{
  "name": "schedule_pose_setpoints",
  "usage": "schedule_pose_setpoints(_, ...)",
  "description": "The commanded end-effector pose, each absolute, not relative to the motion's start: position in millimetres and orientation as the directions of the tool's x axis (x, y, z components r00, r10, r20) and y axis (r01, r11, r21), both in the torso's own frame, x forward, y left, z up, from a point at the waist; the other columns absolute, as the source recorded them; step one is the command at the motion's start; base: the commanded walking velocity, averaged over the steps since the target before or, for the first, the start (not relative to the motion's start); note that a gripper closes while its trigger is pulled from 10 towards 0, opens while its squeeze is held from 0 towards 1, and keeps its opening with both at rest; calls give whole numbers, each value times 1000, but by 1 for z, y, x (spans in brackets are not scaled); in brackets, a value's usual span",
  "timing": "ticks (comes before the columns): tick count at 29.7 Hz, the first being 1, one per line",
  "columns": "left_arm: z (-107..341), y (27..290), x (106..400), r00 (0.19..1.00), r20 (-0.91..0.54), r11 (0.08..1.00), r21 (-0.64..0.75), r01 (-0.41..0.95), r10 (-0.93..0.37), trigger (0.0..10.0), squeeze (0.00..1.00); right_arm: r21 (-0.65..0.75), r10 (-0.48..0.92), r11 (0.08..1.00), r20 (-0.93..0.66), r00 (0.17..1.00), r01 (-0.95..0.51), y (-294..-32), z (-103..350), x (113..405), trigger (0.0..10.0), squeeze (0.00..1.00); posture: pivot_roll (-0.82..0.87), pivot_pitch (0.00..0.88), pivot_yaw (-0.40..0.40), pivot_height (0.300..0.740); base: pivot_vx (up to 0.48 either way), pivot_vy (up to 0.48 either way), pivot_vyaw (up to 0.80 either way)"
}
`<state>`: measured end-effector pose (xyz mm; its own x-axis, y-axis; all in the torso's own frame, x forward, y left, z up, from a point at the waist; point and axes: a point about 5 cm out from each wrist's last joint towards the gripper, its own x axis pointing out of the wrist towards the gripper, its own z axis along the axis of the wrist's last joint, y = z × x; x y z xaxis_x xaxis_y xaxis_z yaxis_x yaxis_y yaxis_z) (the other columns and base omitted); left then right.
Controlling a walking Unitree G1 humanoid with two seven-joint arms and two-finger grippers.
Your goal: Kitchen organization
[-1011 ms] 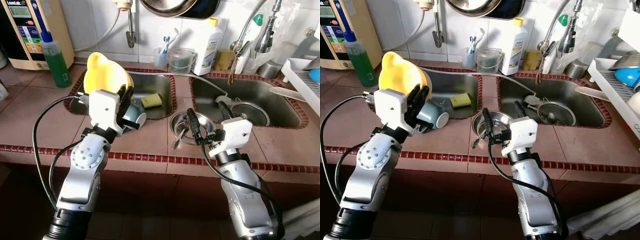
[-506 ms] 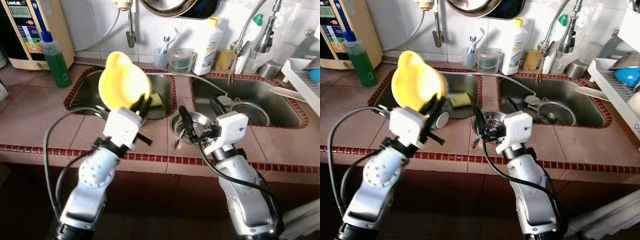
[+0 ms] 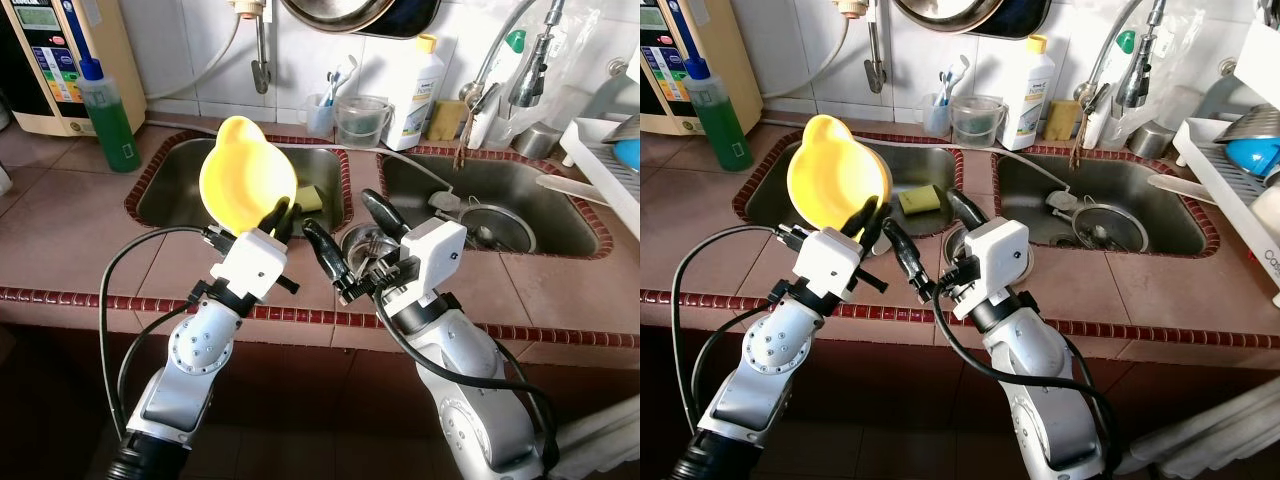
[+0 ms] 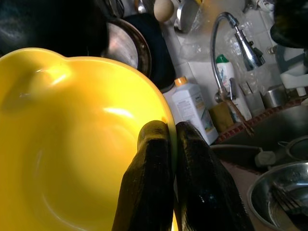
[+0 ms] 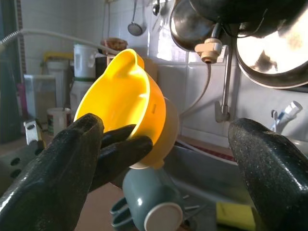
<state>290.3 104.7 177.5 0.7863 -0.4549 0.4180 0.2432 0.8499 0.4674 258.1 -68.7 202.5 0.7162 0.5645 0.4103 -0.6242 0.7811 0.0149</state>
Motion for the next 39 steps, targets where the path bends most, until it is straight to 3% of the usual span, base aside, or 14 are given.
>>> schedule_pose_setpoints(1,182,95,286,749,453,832,504,231,-483,10000,0,31,556,777,434,709,-629,-68,211,257,10000,0,-129,29,-61,740,0,0,0)
schedule_pose_setpoints(14,171,75,266,690,464,774,592,225,-555,10000,0,119,438,827,476,763,-549,-70,234,271,10000,0,-128,30,-63,740,0,0,0)
schedule_pose_setpoints(24,179,70,262,652,514,734,672,98,-558,10000,0,221,327,865,431,841,-450,-70,244,277,10000,0,-115,34,-72,740,0,0,0)
schedule_pose_setpoints(29,179,64,260,634,516,722,686,97,-575,10000,0,220,340,860,426,838,-461,-68,246,277,10000,0,-115,38,-73,740,0,0,0)
schedule_pose_setpoints(34,177,59,259,633,510,728,674,126,-582,10000,0,148,447,801,499,743,-581,-60,254,268,10000,0,-113,40,-75,740,0,0,0)
schedule_pose_setpoints(39,170,64,264,658,492,722,682,115,-570,10000,0,159,470,779,494,732,-607,-58,255,264,10000,0,-117,47,-77,740,0,0,0)
